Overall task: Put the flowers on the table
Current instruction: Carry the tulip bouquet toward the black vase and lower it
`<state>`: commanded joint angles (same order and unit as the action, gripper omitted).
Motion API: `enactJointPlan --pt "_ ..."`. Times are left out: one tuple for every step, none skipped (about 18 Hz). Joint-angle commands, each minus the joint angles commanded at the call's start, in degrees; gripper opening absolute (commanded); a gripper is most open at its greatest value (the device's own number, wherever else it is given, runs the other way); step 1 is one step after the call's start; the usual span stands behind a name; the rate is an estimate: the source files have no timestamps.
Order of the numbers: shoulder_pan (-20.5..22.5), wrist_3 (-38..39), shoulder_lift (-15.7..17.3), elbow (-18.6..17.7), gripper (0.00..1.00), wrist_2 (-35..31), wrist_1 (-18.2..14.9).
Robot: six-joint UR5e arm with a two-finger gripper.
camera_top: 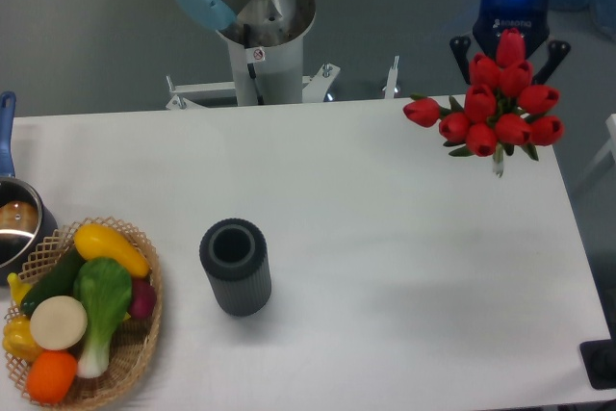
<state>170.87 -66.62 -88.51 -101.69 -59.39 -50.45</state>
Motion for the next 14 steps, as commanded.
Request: enactJointPlan --pt "-1.0 0.1 0.0 -0.1 0.30 -2.2 0.0" --pt "-1.6 0.1 0.0 -0.1 0.30 -5.0 0.0" --pt "-2.5 0.1 -0.2 0.0 0.30 -8.3 0.0" --pt "-4.0 0.1 -0.5 -0.1 0.30 -11.9 0.0" --pt "-5.8 0.1 -1.0 -0.1 0.30 -14.8 0.0" --pt "-7.8 0.1 -1.8 -0.1 0.30 -17.5 0.0" --pt "-9.7 0.1 -2.8 -0.2 0.30 -20.1 0.0" --pt "-11.3 0.1 -3.6 -0.3 0.30 -22.8 0.0" --pt "-12.8 0.1 -4.5 -0.3 0.30 -25.4 0.0" --pt "-14.3 0.1 -5.4 -0.3 0.30 -27.2 -0.1" --pt "-15.8 0.1 -6.4 -0.3 0.30 -28.1 -0.3" --pt "-17.0 0.2 -7.4 -0.4 0.30 -28.2 -0.3" --pt "-17.8 0.2 -8.0 -0.4 0.30 -28.2 -0.4" --pt "-18.4 0.2 -8.8 -0.4 0.30 -28.2 -0.6"
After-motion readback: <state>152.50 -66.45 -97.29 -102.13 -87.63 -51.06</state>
